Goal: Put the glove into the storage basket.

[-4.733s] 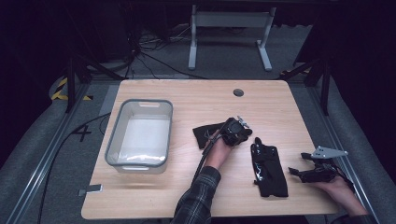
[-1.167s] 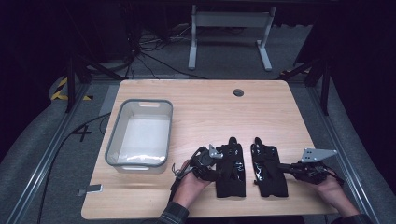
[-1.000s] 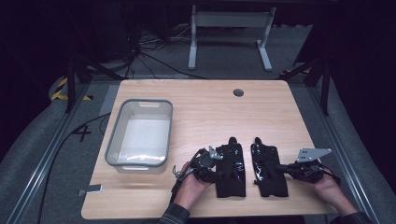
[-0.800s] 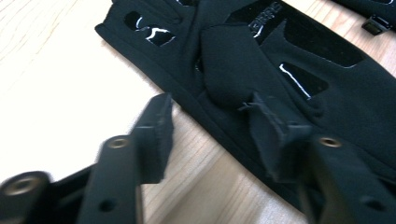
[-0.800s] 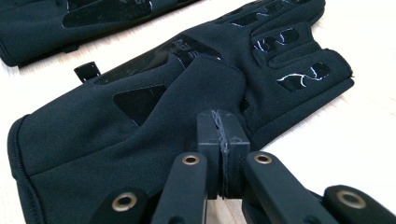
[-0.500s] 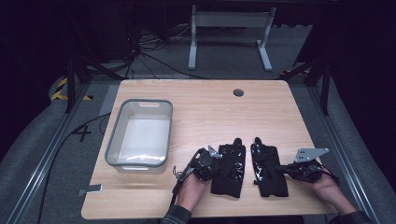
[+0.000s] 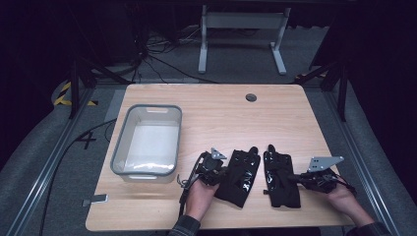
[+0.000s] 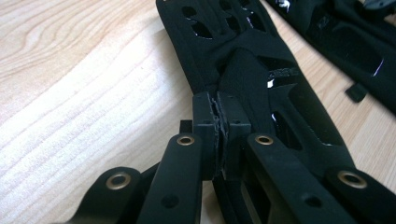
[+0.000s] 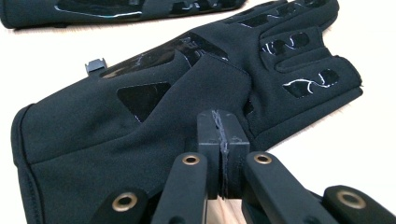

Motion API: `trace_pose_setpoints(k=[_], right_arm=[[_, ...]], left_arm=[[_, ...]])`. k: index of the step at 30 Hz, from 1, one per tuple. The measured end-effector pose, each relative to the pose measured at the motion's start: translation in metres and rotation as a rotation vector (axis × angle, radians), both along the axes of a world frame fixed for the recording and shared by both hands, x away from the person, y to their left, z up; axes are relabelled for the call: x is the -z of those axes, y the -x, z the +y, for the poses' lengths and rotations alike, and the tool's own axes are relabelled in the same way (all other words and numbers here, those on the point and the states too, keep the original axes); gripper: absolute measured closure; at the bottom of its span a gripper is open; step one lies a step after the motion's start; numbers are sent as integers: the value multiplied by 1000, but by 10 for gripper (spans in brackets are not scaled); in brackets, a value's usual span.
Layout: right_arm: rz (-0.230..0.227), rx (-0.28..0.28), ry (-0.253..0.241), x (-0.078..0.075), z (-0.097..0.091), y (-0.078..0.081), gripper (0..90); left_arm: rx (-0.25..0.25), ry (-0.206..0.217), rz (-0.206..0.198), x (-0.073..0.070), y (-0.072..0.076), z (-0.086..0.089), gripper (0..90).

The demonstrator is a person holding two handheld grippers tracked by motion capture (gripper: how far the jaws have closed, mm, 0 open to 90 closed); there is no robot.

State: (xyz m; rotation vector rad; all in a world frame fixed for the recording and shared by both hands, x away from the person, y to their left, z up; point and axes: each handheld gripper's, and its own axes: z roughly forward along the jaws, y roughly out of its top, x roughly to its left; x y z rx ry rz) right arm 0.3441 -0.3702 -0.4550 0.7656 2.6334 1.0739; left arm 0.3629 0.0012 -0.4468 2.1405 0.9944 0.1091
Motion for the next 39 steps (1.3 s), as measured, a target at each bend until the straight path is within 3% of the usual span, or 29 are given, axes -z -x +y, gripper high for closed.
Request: trace_pose_setpoints(k=[14,21,27,39], right_arm=[[-4,-51,-1,1,20,-2,898],[-7,-66,0,1,28,-6,898],[-2,-76,0,1,32,-10,898],[1,-83,3,1,43,-18,898]], left_arm=[[-16,27,-34,-7,-6,-1,875],[9,86,-46,-13,-8,-1,875],[41,135,-82,-27,-11,-4,875],[104,200,-84,-41,-20,-22,875]])
